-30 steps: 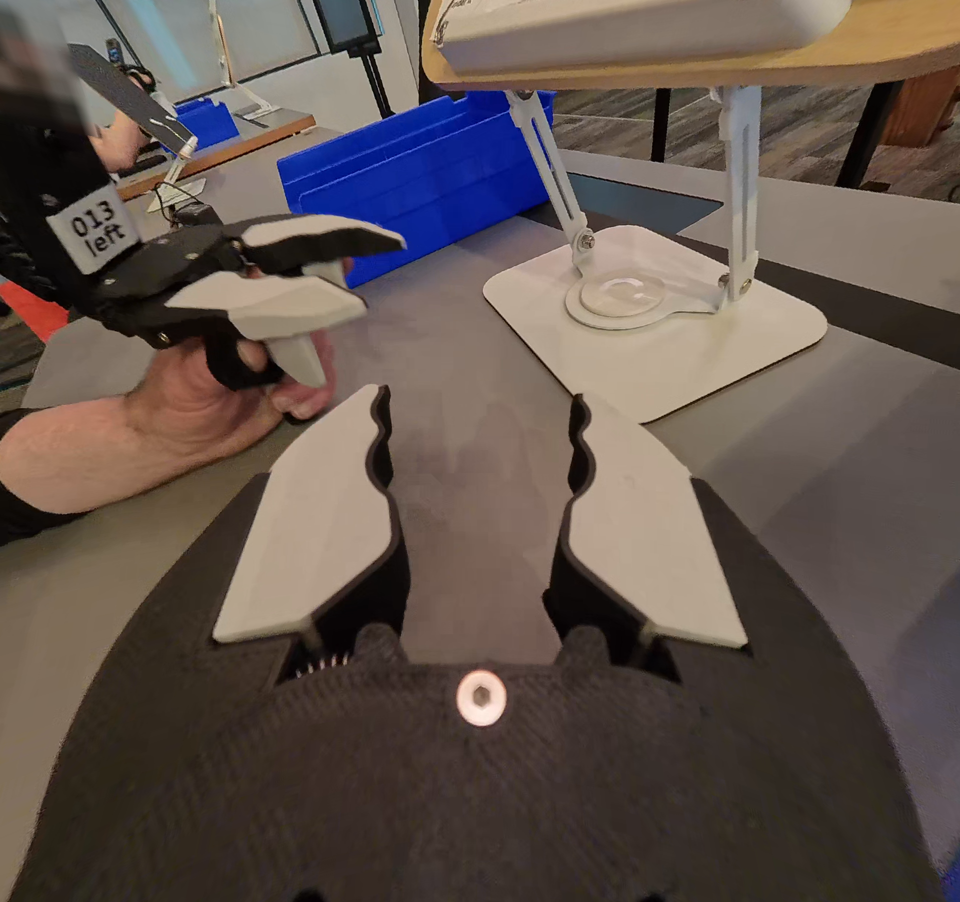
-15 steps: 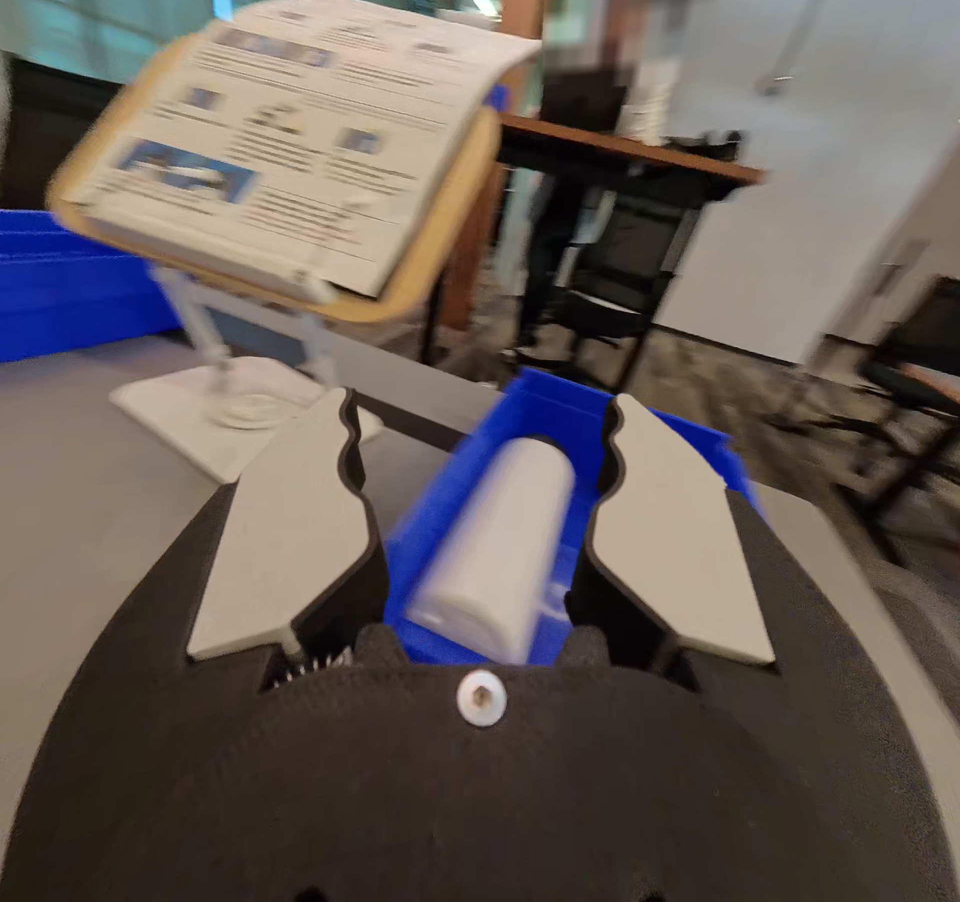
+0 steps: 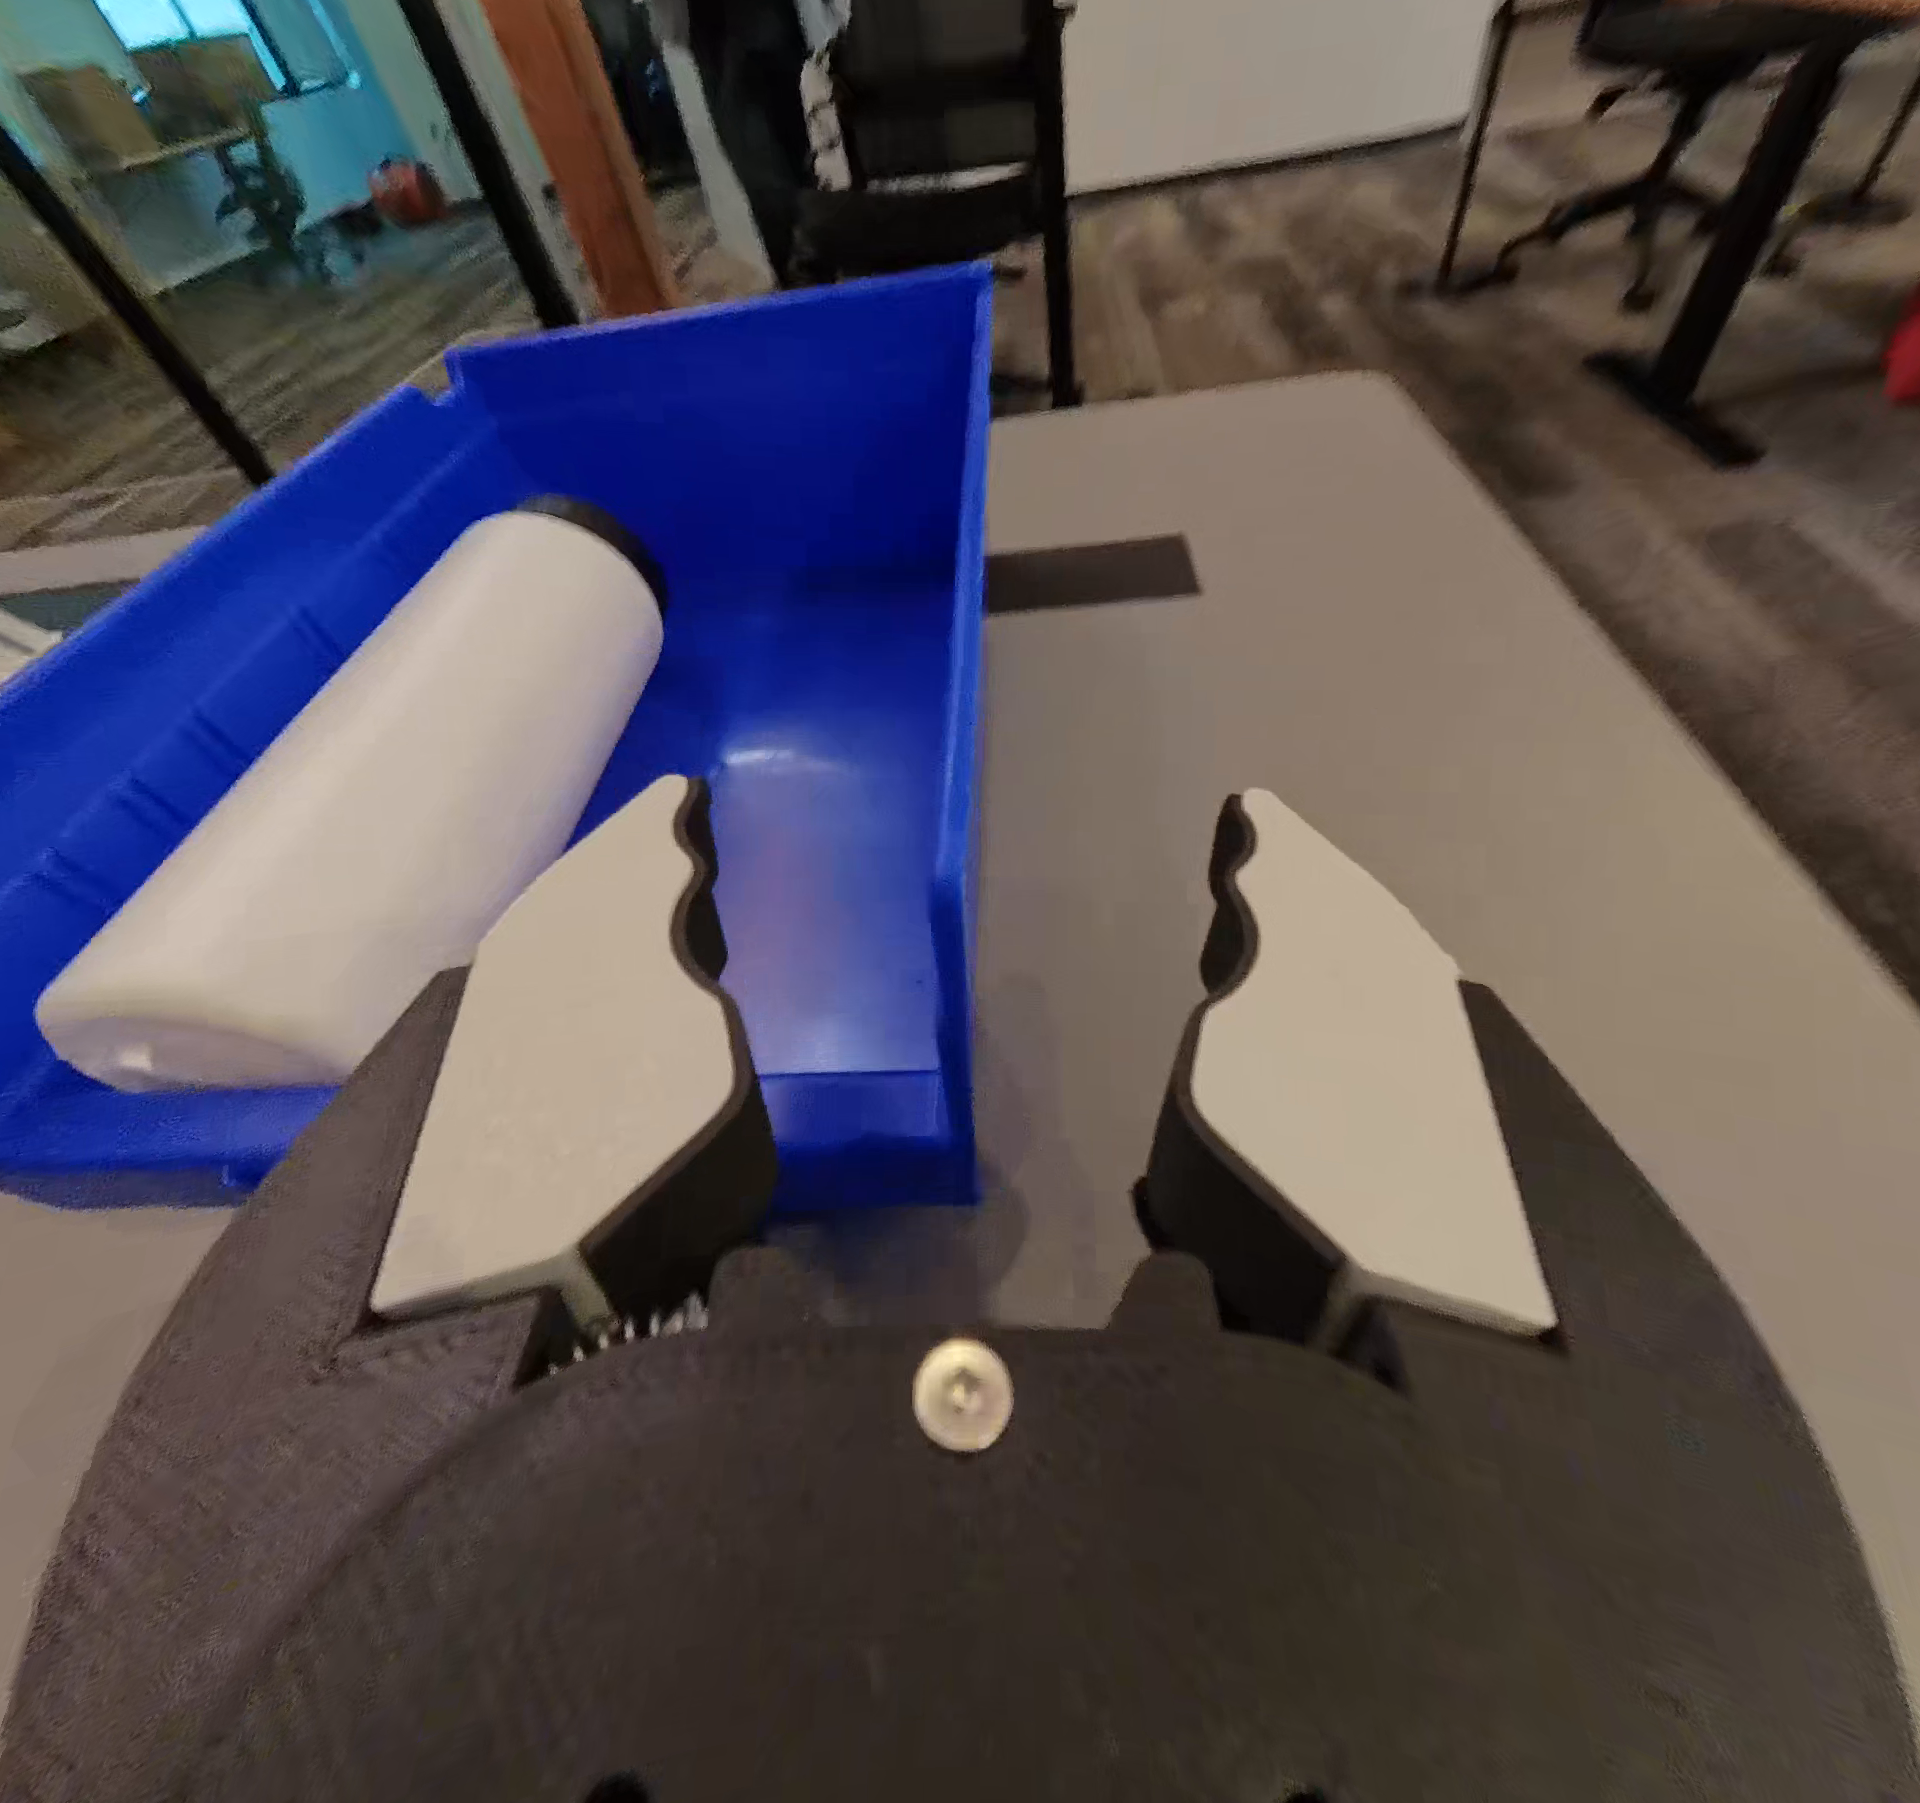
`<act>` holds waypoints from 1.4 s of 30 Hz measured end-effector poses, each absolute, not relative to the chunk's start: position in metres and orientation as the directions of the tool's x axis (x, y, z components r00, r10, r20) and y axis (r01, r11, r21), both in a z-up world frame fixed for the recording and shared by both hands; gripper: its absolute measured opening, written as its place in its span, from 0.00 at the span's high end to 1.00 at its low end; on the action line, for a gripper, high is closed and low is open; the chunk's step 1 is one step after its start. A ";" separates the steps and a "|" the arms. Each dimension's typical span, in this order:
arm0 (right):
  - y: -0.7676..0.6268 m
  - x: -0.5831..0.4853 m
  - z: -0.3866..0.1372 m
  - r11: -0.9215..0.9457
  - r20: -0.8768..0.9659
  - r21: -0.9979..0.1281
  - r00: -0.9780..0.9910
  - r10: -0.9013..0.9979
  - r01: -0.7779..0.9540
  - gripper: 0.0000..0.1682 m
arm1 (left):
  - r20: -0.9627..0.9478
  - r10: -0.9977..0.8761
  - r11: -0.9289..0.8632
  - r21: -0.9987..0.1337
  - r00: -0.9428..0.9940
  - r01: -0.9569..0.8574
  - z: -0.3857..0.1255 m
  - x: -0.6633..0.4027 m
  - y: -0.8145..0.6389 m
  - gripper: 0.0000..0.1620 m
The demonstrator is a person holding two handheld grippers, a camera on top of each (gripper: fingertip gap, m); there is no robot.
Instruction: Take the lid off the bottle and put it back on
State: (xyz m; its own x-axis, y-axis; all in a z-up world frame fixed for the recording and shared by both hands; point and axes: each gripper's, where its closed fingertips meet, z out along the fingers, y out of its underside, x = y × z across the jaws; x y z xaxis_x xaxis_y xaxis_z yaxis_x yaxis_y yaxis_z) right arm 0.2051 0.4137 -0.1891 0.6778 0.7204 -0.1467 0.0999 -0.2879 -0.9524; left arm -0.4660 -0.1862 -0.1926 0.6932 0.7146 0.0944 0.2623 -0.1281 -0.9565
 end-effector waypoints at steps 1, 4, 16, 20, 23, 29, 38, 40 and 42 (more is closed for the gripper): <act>0.411 0.200 -0.194 -0.307 -0.149 -0.942 0.656 0.740 0.132 0.50 | 0.103 0.706 -0.124 -0.956 0.701 0.265 -0.192 -0.465 -0.184 0.59; 0.404 0.194 -0.198 -0.292 -0.117 -0.938 0.622 0.774 0.187 0.77 | 0.123 0.660 -0.128 -0.954 0.741 0.272 -0.191 -0.459 -0.175 0.77; 0.400 0.198 -0.202 -0.309 -0.120 -0.928 0.619 0.776 0.208 0.96 | 0.119 0.571 -0.210 -0.935 0.813 0.284 -0.194 -0.439 -0.185 0.98; 0.391 0.201 -0.203 -0.304 -0.118 -0.927 0.598 0.792 0.220 0.97 | 0.161 0.518 -0.208 -0.929 0.840 0.306 -0.194 -0.426 -0.209 0.98; 0.380 0.201 -0.203 -0.297 -0.123 -0.926 0.556 0.822 0.233 0.96 | 0.187 0.443 -0.237 -0.919 0.877 0.316 -0.194 -0.408 -0.229 0.98; 0.346 0.208 -0.203 -0.301 -0.176 -0.918 0.417 0.892 0.256 0.97 | 0.237 0.259 -0.288 -0.906 0.936 0.309 -0.194 -0.354 -0.272 0.97; 0.273 0.212 -0.204 -0.234 -0.203 -0.914 0.126 0.971 0.332 0.97 | 0.281 -0.097 -0.400 -0.889 0.955 0.221 -0.194 -0.231 -0.308 0.97; 0.259 0.209 -0.204 -0.218 -0.209 -0.912 0.063 0.976 0.346 0.97 | 0.288 -0.176 -0.410 -0.891 0.941 0.196 -0.194 -0.201 -0.309 0.97; 0.248 0.204 -0.204 -0.210 -0.220 -0.910 0.014 0.975 0.357 0.97 | 0.285 -0.241 -0.416 -0.894 0.928 0.167 -0.194 -0.174 -0.306 0.97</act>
